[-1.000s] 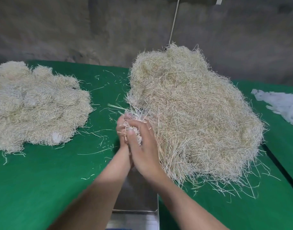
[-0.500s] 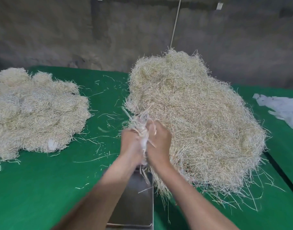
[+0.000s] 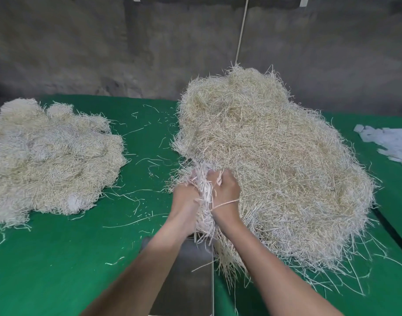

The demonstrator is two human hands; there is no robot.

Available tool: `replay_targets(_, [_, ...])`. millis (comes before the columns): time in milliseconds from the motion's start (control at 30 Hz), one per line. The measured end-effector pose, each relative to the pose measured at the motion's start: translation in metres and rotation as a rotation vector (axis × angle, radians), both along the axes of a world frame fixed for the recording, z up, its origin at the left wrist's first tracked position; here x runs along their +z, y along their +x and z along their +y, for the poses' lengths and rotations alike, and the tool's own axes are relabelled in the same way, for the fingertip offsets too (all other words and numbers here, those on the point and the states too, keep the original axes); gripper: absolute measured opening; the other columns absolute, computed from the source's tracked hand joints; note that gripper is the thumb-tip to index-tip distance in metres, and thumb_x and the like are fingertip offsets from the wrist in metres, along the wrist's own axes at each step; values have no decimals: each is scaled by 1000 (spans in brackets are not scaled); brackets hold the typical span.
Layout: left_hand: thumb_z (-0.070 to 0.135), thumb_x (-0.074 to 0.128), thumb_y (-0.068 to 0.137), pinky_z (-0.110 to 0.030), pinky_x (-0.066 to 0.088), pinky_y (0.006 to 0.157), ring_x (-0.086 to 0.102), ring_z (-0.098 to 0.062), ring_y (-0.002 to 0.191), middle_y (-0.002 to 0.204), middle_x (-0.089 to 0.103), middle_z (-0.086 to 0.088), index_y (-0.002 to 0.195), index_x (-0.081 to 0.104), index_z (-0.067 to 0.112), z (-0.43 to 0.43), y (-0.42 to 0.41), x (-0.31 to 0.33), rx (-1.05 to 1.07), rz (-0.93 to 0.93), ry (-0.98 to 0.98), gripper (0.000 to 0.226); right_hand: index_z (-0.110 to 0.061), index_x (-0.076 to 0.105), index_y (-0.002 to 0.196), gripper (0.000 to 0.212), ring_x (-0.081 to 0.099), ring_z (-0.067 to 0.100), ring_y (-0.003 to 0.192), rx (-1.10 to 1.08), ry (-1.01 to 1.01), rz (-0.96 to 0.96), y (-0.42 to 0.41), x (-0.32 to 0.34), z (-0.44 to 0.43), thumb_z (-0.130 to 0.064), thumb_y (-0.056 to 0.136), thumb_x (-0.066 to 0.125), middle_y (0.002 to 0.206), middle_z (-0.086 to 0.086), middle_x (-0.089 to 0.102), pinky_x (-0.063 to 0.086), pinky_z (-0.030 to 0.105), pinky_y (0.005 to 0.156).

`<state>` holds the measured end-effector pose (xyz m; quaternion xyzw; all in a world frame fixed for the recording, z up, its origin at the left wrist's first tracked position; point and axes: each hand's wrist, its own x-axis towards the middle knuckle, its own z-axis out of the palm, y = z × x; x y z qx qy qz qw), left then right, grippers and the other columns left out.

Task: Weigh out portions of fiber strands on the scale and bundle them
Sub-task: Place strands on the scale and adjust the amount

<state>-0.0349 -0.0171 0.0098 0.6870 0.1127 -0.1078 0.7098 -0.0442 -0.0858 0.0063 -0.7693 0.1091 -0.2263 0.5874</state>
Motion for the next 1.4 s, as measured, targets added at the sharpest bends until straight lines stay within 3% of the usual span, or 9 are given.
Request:
replay_targets(167, [-11,46,87,-17,37,49,54,-3,71,90,57,2,109,44,15,10,14,-5,86,-415,316,34,-64,23,126,35,31,-1,128,353,332,14,-8,-4,2,-59,93,32,130,-43,23,22,34,104])
replay_targets(300, [8,56,90,-24,48,72,60,-15,82,90,61,3,112,49,16,2,10,-3,122,-357,137,25,-44,59,104,18,53,-5,107,215,61,9,-8,-2,8,-46,94,45,110,-29,55,43,9,83])
replay_targets(433, [62,50,79,-52,39,103,53,-16,119,130,56,10,132,49,30,1,-13,-9,-98,-17,-265,62,-23,57,87,17,50,9,59,-42,456,83,8,7,-19,-29,98,45,79,-4,58,46,31,57])
replay_targets(700, [19,42,100,-18,42,40,54,-5,39,61,52,-2,70,52,14,4,4,-8,202,86,-303,32,-23,48,75,31,40,9,79,75,-477,-166,-22,-26,22,-42,94,32,87,-7,48,32,22,69])
replay_targets(867, [31,48,98,-36,50,91,62,-26,105,111,62,-16,119,55,0,-6,-8,-4,141,77,-193,39,-26,39,59,43,34,2,51,-32,-243,8,1,-4,-8,-5,97,38,70,-10,50,29,12,49])
replay_targets(1000, [9,43,99,-18,46,55,59,-7,57,77,55,-3,89,57,8,-1,4,-7,140,17,-190,17,-27,34,56,43,30,3,47,8,-376,-93,-15,-9,22,-22,98,37,55,-15,34,26,21,48])
replay_targets(1133, [28,51,95,-36,49,88,63,-22,97,104,65,-11,110,60,5,-10,0,-2,58,75,-251,29,-16,34,54,47,30,6,47,-60,-207,121,14,-4,-20,3,96,40,56,-5,35,28,17,43])
replay_targets(1267, [11,45,98,-14,35,35,44,-4,41,56,45,2,67,48,13,-6,11,-6,140,10,-201,31,-23,47,64,34,37,0,47,-14,-308,65,-12,-21,18,-7,93,37,57,-12,41,29,19,45])
replay_targets(1400, [40,48,96,-12,38,47,37,-3,36,43,35,12,104,56,16,-3,10,-10,72,-5,-133,26,-4,52,108,23,45,0,55,-43,44,165,4,-8,-16,5,91,39,83,2,54,39,19,44])
